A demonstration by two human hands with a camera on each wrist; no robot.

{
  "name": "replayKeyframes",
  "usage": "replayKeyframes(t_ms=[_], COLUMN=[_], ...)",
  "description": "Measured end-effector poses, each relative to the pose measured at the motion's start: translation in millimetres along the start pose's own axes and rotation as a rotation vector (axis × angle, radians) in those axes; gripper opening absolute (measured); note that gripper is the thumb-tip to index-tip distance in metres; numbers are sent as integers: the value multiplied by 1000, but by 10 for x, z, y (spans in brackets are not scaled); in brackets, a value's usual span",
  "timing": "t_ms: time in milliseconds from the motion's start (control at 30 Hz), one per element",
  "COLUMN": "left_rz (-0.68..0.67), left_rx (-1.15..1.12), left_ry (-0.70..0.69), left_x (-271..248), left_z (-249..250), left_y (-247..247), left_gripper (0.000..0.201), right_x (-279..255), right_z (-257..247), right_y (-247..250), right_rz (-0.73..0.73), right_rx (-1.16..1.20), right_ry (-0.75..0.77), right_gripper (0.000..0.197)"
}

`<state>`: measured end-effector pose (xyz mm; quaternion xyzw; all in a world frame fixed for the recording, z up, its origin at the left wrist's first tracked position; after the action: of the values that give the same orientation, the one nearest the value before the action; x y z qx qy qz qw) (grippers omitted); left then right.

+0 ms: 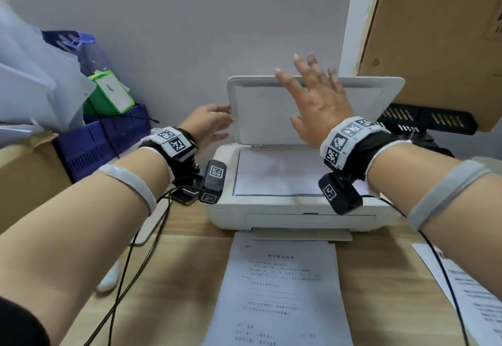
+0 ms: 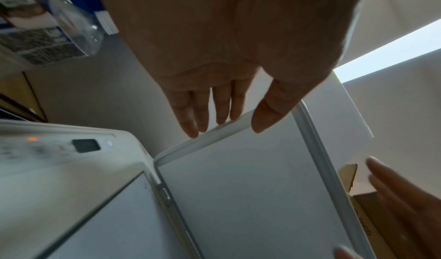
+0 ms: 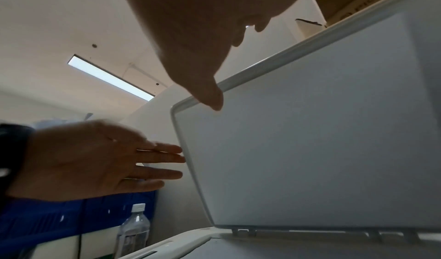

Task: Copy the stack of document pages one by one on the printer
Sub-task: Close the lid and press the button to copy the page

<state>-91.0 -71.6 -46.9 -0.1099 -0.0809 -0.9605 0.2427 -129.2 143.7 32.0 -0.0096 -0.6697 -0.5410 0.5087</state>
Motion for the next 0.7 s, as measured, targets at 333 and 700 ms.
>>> replayKeyframes(t_ms=[333,700], left_rz=[-133,-1], left_rx=[428,290], left_ry=[168,454], left_x=[-576,-709], left_z=[-813,-1301], left_y=[361,307], left_gripper=[41,38], right_x=[-618,-1058], right_z=[-211,-194], right_y=[-385,-1061], right_rz=[-383,-752], right_rx=[58,262], right_ry=[-1,-53], right_gripper=[37,57])
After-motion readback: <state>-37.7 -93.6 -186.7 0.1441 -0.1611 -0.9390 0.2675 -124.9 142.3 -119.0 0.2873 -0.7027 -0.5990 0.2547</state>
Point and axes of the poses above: each hand's wrist, its own x-axis towards the middle knuckle, its own y-axis out of the back of the hand, z = x × y, the point moved 10 cm from there along x, towards the middle knuckle, and after that the axes turned 6 degrees about -y, right-handed, at the moved point
